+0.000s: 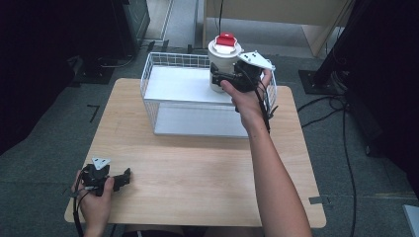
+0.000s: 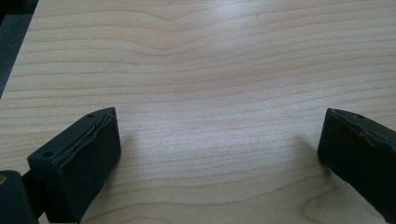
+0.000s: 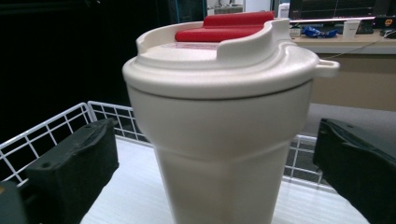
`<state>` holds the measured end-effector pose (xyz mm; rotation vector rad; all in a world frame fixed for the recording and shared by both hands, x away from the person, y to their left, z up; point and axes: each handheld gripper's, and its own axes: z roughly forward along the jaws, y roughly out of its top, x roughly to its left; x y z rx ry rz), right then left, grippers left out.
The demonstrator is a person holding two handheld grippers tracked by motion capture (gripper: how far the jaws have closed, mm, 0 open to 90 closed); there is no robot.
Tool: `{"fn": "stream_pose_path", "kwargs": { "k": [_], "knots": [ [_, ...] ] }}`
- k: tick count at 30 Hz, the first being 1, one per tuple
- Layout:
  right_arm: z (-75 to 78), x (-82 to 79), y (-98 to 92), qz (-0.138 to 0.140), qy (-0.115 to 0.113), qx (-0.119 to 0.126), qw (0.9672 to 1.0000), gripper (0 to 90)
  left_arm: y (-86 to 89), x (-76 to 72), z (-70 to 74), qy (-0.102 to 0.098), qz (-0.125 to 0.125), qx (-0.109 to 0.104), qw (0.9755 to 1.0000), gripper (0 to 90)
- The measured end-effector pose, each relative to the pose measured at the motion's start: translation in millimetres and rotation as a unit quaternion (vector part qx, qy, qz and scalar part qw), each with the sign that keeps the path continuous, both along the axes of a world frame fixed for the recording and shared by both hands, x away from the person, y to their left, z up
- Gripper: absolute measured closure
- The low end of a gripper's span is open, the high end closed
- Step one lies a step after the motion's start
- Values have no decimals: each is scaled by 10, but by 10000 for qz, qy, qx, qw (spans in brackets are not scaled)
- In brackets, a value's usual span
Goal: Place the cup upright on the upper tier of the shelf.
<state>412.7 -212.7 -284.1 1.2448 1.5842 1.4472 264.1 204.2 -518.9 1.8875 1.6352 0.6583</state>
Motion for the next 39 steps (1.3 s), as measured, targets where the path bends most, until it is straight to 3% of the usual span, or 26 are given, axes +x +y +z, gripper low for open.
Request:
{"fn": "stream_pose_path", "kwargs": {
  "k": [19,31,39],
  "knots": [
    [51,-112,-46,18,-219,-42,9998,146,0,0,-1,-3,0,-1,10000,0],
    [-3,-311,-73,145,-245,-179,9994,131,0,0,0,-1,-1,0,10000,0],
    [-58,-526,-183,177,-225,-244,9993,61,0,0,0,-1,-1,0,10000,0]
  ]
}}
